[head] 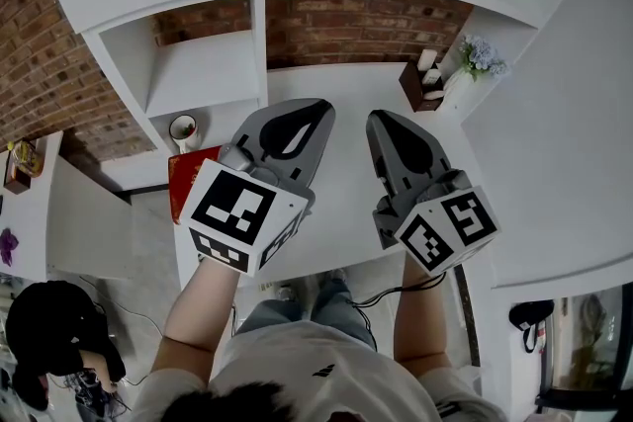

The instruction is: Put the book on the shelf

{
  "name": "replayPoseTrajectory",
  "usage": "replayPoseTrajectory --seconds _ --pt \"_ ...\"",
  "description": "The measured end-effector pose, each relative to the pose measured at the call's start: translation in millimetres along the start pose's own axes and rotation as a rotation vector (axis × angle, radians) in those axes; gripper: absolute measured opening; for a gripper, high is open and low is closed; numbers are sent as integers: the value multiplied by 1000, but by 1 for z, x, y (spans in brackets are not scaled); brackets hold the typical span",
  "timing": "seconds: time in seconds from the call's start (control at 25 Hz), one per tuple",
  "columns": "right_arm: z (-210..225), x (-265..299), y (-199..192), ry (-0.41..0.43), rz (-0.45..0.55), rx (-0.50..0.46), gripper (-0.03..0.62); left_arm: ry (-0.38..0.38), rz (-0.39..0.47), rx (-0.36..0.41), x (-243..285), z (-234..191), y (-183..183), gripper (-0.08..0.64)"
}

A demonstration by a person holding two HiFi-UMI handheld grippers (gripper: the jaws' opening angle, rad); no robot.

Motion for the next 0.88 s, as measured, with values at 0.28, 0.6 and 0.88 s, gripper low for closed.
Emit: replayPoseTrajectory --seconds 0.28,0.6,0.88 --pt "0 0 -1 9 0 -5 9 -6 -2 -4 4 0 -1 18" --pt "1 0 2 4 1 -21 9 -22 6 -16 9 2 -2 18" --pt "3 1 1 3 -4 -27 9 -23 4 -23 12 0 -4 18"
Point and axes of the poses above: the fingertips, and each gripper's own axes: x forward along the fingers, z to its right, y out of its top, the point moved 3 cm from there along -x, backward along the fingers, and after that the axes turned 7 degrees about -y, right-handed, at the moved point
